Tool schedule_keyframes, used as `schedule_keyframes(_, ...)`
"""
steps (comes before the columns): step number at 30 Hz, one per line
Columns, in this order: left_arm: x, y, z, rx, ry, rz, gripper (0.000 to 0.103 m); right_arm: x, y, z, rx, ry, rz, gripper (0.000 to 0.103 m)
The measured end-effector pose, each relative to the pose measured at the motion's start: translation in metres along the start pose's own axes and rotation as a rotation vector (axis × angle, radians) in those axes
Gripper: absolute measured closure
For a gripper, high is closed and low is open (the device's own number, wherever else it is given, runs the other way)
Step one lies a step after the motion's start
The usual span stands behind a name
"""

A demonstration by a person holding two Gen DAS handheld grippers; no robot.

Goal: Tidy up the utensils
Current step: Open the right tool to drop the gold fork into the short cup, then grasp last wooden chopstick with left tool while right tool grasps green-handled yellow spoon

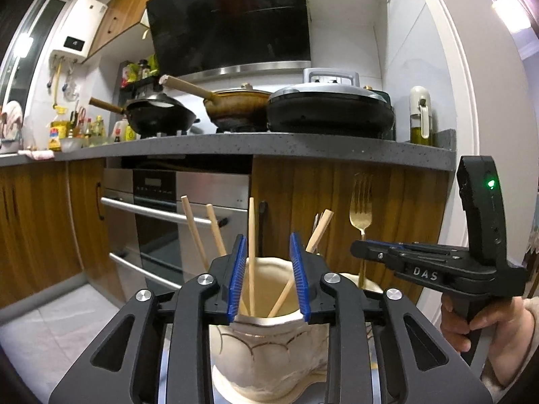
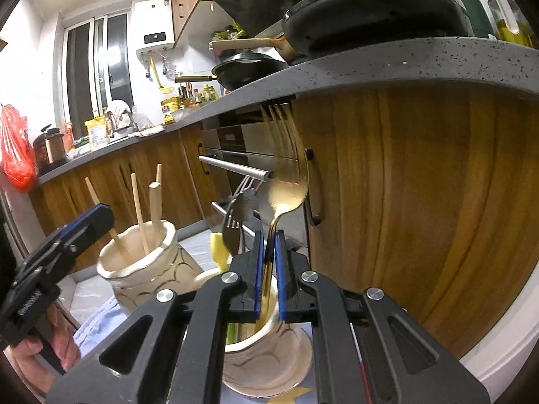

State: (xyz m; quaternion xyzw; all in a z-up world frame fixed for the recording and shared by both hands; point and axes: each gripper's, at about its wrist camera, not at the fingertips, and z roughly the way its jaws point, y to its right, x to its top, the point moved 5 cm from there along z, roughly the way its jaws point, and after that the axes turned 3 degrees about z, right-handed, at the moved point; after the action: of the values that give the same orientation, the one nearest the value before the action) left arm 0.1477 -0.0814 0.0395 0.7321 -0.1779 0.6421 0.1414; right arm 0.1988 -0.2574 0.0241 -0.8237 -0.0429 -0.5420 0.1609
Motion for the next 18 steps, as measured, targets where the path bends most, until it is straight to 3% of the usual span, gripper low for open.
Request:
schedule_keyframes(1,0.0,0.0,-0.001,-0.002,-0.004,-0.003,0.061,0.0,0.0,-0.001,0.0,0.001,0.002,0.086)
schedule_keyframes(2,0.001,0.0,-0.003,-0.003,-0.005,-0.007,0.046,0.0,0.0,-0.003,0.0,0.005,0.007,0.071)
schedule_keyframes(3,0.002,0.0,-0.005,-0.006,0.002,-0.01,0.042,0.0,0.001,-0.005,0.004,0.01,0.014,0.065)
schedule_keyframes(7,0.002,0.0,-0.022,0.005,0.012,-0.004,0.041,-0.002,0.002,-0.017,-0.016,0.021,0.016,0.061)
schedule_keyframes(9,0.001,-0.001,-0.029,0.008,0.005,-0.013,0.038,-0.004,0.003,-0.026,-0.021,0.028,0.03,0.045)
schedule_keyframes(10,0.0,-0.002,-0.034,0.016,0.0,-0.017,0.031,-0.005,0.003,-0.028,-0.022,0.03,0.035,0.04)
schedule_keyframes(12,-0.004,-0.003,-0.041,0.026,-0.016,-0.025,0.029,-0.009,0.003,-0.039,-0.031,0.039,0.049,0.013)
schedule_keyframes(14,-0.009,-0.005,-0.048,0.046,-0.041,-0.027,0.029,-0.013,0.003,-0.049,-0.031,0.05,0.057,0.006)
schedule_keyframes(18,-0.024,-0.01,-0.061,0.07,-0.109,-0.047,0.024,-0.032,0.004,-0.067,-0.05,0.031,0.063,0.005)
